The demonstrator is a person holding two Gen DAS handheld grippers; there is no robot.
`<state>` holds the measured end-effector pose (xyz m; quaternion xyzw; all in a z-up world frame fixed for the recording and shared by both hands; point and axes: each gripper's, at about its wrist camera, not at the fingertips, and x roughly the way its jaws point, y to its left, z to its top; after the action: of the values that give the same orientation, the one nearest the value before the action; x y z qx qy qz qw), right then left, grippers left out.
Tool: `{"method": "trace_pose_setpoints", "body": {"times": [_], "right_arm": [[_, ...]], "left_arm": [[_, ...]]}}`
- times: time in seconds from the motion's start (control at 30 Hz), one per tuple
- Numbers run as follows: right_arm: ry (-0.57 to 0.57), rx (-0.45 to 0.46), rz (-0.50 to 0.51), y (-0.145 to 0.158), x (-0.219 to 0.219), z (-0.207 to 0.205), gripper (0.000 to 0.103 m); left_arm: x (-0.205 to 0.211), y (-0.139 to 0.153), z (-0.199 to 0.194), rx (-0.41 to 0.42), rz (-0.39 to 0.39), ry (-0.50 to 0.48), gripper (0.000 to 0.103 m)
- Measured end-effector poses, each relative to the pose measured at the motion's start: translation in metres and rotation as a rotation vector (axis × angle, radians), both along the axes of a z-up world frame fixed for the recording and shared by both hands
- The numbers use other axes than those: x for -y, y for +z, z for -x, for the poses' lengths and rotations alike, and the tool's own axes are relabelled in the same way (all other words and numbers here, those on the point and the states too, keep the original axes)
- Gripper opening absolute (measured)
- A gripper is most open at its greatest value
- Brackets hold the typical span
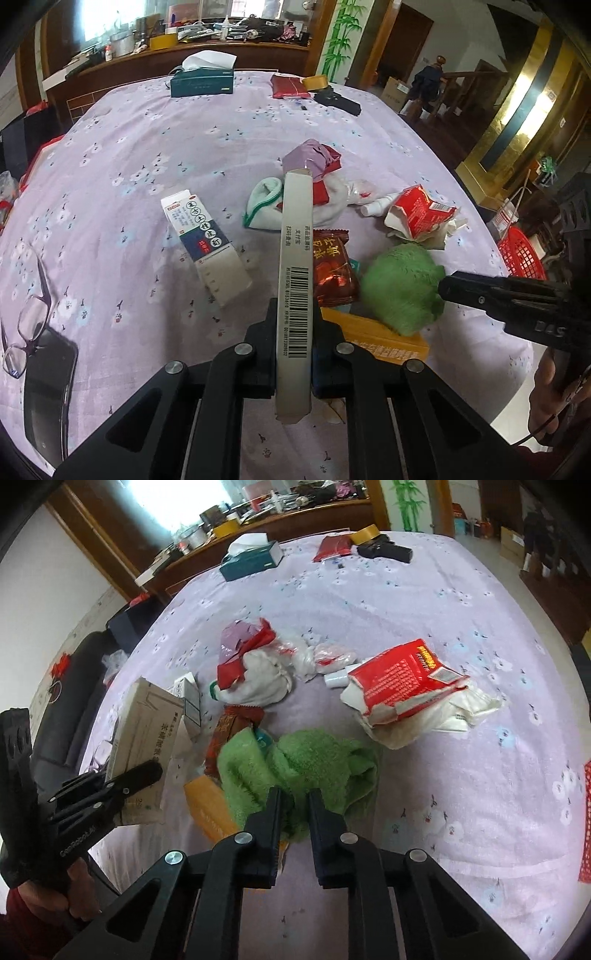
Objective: Collect trash
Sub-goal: 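Grasp the green towel with the right tool while the left tool holds the strip, then carry both items to the red basket and open both tools over it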
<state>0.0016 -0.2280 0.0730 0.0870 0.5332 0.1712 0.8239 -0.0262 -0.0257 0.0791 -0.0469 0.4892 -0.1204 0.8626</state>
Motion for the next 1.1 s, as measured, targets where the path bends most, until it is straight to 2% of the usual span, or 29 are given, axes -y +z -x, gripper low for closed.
{"method": "trace_pose_setpoints", "body": {"times": [0.07, 0.13, 0.27, 0.47, 0.5, 0.53, 0.67, 0.9, 1.1], "right_arm": [[-0.023, 0.017, -0.001, 0.002, 0.004, 0.0, 0.063], [-0.049, 0.02, -0.004, 0.002, 0.007, -0.003, 0.069], [-0.08, -0.018, 0.0, -0.011, 0.004, -0.015, 0.069], [-0.123, -0.131, -0.029, -0.045, -0.007, -0.029, 0.068], [-0.123, -0.147, -0.049, -0.049, -0.009, -0.028, 0.065], [-0.12, -0.148, -0.051, -0.05, -0.011, -0.026, 0.052], [-0.125, -0.077, -0.032, -0.036, -0.015, -0.015, 0.045], [-0.165, 0.046, -0.016, 0.002, 0.004, 0.009, 0.045], [-0.18, 0.14, 0.014, 0.035, 0.031, 0.023, 0.045]], "left_arm": [[0.0, 0.001, 0.0, 0.002, 0.0, -0.006, 0.012], [-0.001, 0.001, 0.001, 0.005, -0.003, -0.011, 0.012], [-0.007, 0.003, 0.003, 0.012, -0.006, -0.012, 0.012], [-0.017, 0.005, 0.006, 0.019, -0.013, -0.016, 0.012], [-0.018, 0.006, 0.007, 0.021, -0.013, -0.017, 0.012], [-0.019, 0.006, 0.008, 0.024, -0.013, -0.02, 0.012], [-0.018, 0.009, 0.01, 0.035, -0.017, -0.042, 0.012], [0.0, 0.016, 0.007, 0.056, -0.002, -0.103, 0.012], [0.035, 0.03, 0.003, 0.078, 0.022, -0.151, 0.012]]}}
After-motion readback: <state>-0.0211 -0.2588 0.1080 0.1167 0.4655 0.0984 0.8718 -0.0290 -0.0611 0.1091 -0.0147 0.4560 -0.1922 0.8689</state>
